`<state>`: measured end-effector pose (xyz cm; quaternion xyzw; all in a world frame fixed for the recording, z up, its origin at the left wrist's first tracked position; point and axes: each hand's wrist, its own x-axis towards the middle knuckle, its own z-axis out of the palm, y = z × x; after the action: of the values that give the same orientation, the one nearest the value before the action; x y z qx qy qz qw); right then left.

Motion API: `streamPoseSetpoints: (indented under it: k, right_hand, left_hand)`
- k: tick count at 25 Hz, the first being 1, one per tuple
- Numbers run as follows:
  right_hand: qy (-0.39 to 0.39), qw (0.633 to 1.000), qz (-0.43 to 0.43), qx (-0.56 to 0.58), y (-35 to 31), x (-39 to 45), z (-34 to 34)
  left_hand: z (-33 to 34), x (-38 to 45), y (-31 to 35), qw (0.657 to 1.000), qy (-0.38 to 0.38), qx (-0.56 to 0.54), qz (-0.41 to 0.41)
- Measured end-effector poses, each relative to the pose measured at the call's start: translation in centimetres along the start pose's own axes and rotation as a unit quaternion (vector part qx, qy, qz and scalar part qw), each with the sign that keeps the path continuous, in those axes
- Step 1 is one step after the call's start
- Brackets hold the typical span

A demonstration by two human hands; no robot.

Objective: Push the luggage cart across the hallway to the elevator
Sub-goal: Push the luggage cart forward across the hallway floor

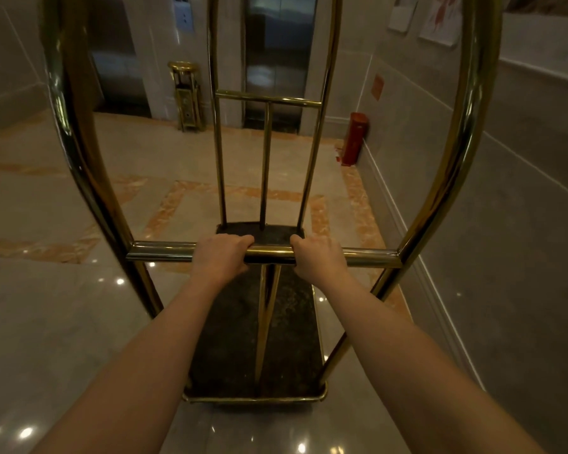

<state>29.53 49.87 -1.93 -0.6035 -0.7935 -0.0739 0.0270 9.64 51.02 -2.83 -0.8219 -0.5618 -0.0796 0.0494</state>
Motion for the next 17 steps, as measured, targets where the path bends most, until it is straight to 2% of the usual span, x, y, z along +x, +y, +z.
streamPoseSetpoints:
  k: [17]
  right_hand:
    - [-0.006,1.000,0.018,-0.005,6.9,20.3,3.0]
  left_hand:
    - [4.2,20.8,-6.9,0.999,0.038,0.009,0.017]
